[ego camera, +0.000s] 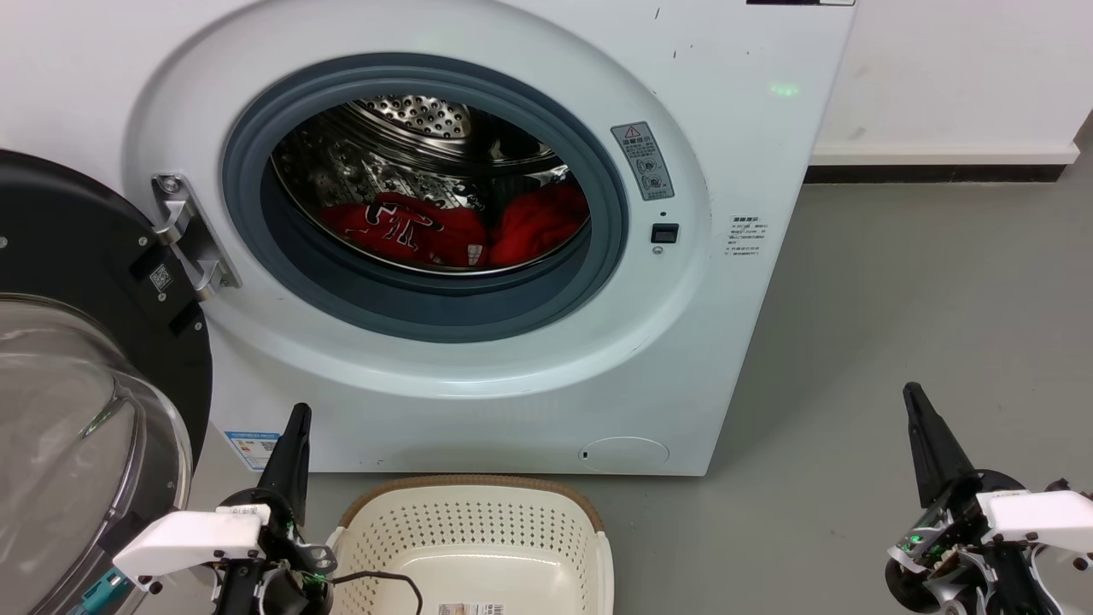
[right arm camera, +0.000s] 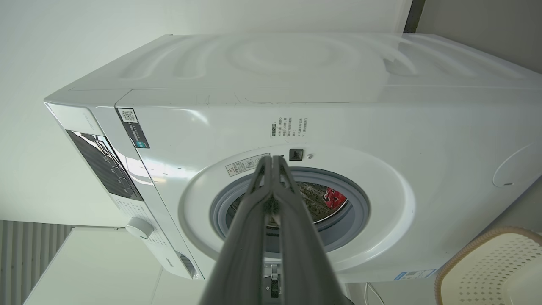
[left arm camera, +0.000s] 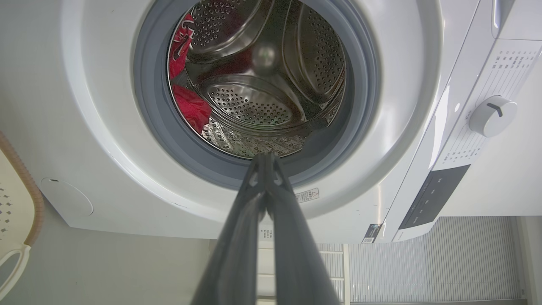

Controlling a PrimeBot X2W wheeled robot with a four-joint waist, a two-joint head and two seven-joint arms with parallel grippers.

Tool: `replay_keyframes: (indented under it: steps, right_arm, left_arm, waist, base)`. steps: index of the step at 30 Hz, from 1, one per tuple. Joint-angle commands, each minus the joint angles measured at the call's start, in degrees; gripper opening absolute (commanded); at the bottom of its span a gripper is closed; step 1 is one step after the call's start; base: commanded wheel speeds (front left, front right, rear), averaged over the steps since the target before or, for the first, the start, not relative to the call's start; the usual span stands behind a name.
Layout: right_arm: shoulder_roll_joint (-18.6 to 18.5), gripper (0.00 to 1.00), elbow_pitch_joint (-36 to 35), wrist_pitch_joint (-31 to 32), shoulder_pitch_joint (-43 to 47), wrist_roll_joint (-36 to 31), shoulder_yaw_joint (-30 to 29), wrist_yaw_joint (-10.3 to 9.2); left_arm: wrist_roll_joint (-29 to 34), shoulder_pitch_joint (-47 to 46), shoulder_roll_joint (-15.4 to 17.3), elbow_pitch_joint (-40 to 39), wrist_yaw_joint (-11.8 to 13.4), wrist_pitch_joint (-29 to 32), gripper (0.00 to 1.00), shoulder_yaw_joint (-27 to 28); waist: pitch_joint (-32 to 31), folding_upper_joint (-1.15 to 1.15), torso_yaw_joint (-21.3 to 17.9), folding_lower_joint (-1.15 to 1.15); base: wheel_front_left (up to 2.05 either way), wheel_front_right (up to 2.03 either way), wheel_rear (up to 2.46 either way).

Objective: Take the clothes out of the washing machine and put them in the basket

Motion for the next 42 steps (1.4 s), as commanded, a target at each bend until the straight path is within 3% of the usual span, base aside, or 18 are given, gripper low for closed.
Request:
replay_keyframes:
  steps: [1, 30, 31, 42]
  right_arm:
    - [0.21, 0.0, 0.06, 0.03, -0.71, 0.07, 0.05, -0.02]
    - [0.21, 0.0, 0.06, 0.02, -0.71, 0.07, 0.05, -0.02]
    - [0.0, 1.0, 0.03, -0.04, 0.01, 0.0, 0.0, 0.0]
    - [0.03, 1.0, 0.39, -2.13, 2.16, -0.71, 0.65, -0.01]
  left_arm:
    - [-0.16, -0.36, -0.12, -0.04, -0.09, -0.03, 0.0, 0.15]
    - [-0.15, -0.36, -0.12, -0.04, -0.09, -0.04, 0.0, 0.15]
    - [0.02, 0.01, 0.0, 0.04, 0.0, -0.04, 1.0, -0.01]
    - [1.71, 2.0, -0.14, 0.33, 0.01, -2.13, 1.0, -0.38]
  waist:
    - [0.0, 0.0, 0.0, 0.0]
    - [0.0, 0.0, 0.0, 0.0]
    - [0.0, 0.0, 0.0, 0.0]
    - [0.06, 0.0, -0.06, 0.0]
  base:
    - [0.0, 0.0, 0.0]
    - [0.0, 0.0, 0.0]
    - [0.0, 0.0, 0.0]
    - [0.0, 0.0, 0.0]
